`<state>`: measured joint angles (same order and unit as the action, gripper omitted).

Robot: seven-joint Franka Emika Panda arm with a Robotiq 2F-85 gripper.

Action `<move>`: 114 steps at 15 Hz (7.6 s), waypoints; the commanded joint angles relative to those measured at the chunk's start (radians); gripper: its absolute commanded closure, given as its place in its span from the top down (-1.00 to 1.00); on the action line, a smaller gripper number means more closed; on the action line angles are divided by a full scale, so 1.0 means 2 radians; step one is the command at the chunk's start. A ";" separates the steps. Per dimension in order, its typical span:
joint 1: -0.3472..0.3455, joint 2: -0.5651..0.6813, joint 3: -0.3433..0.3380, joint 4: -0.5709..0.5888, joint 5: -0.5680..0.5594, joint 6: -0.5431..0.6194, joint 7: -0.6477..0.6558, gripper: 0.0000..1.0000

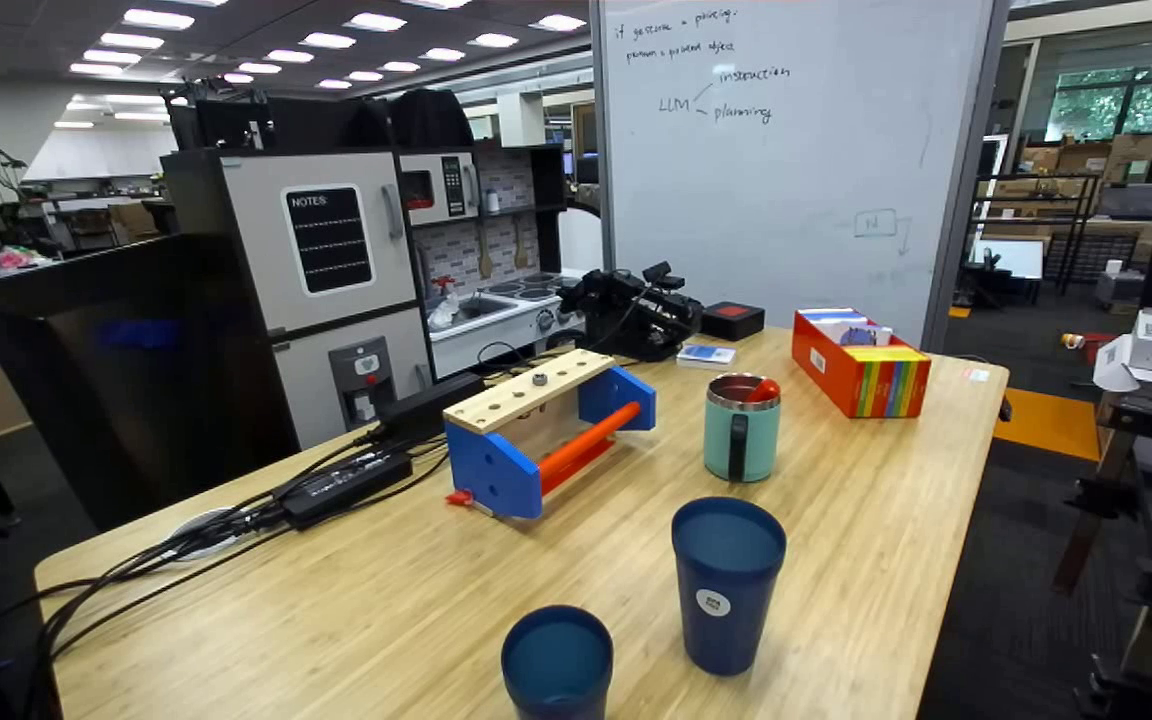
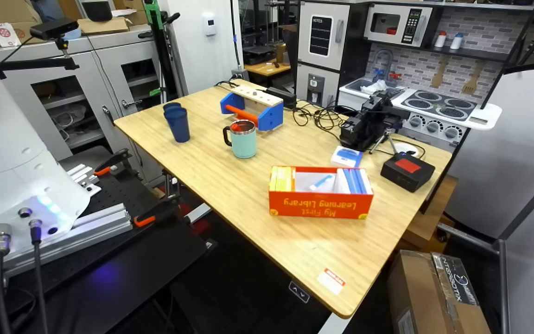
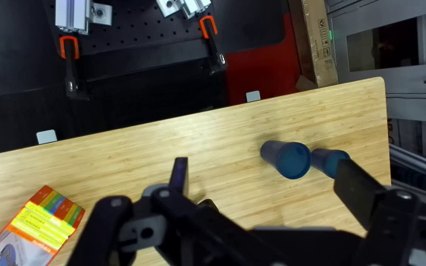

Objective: Remove the orange object from the blue cup and out it on the table

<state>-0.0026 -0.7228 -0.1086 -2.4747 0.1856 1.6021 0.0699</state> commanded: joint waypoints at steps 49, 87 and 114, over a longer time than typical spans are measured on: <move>-0.014 0.001 0.010 0.001 0.006 -0.002 -0.007 1.00; -0.014 0.001 0.010 0.001 0.006 -0.002 -0.007 1.00; -0.009 0.546 0.044 0.354 0.078 0.071 0.003 1.00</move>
<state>-0.0006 0.3263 -0.0349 -1.8210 0.3232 1.8000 0.0598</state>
